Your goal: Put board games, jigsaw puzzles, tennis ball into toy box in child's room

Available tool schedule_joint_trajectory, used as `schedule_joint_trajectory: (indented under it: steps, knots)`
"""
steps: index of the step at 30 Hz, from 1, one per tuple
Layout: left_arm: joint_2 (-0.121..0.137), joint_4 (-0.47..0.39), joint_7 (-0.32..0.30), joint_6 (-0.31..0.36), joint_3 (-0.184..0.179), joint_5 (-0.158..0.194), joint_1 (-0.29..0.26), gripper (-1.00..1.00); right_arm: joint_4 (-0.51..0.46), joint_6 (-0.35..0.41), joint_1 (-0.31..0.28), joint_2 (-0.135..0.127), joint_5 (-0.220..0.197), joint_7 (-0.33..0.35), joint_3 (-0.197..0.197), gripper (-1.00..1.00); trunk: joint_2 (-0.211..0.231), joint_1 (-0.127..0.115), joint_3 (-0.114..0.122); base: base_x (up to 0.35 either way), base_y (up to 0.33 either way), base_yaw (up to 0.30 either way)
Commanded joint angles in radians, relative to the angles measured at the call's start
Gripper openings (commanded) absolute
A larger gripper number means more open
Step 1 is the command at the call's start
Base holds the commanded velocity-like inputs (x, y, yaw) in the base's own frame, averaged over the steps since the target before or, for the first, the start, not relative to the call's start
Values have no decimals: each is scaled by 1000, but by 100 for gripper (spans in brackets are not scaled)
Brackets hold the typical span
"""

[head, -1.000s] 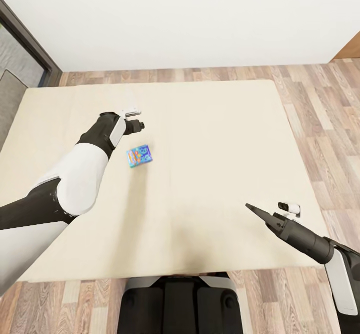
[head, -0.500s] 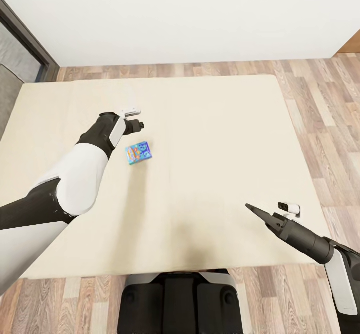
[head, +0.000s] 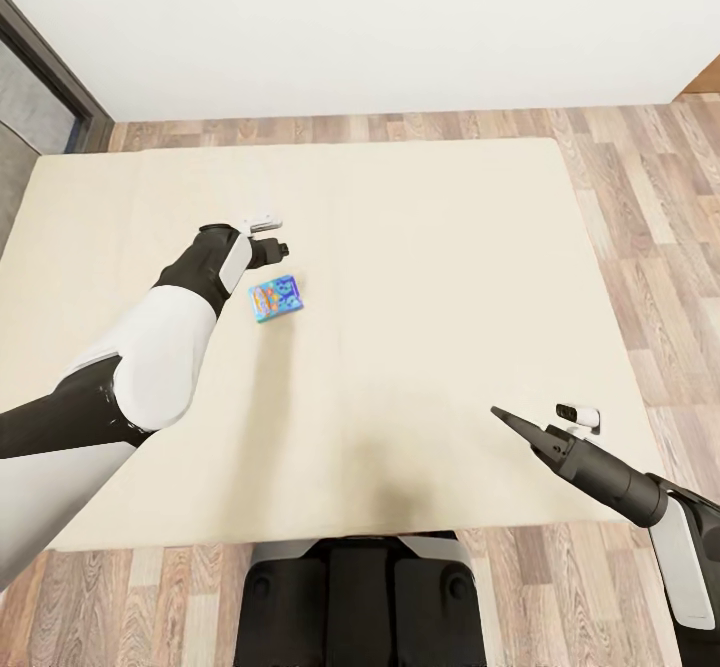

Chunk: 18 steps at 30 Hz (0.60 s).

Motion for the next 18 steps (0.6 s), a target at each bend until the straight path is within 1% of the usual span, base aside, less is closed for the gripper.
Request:
schedule_joint_trajectory:
  steps: [1,18]
  knots:
    - [-1,-1,-2,4,8,-10,-1,100,0,6,0,0,-4,0,0,100,-2,1,-3,0,0,0]
    - [0,-8,4,6,6,-11,-2,100,0,5,0,0,-2,0,0,100,-2,1,-31,0,0,0]
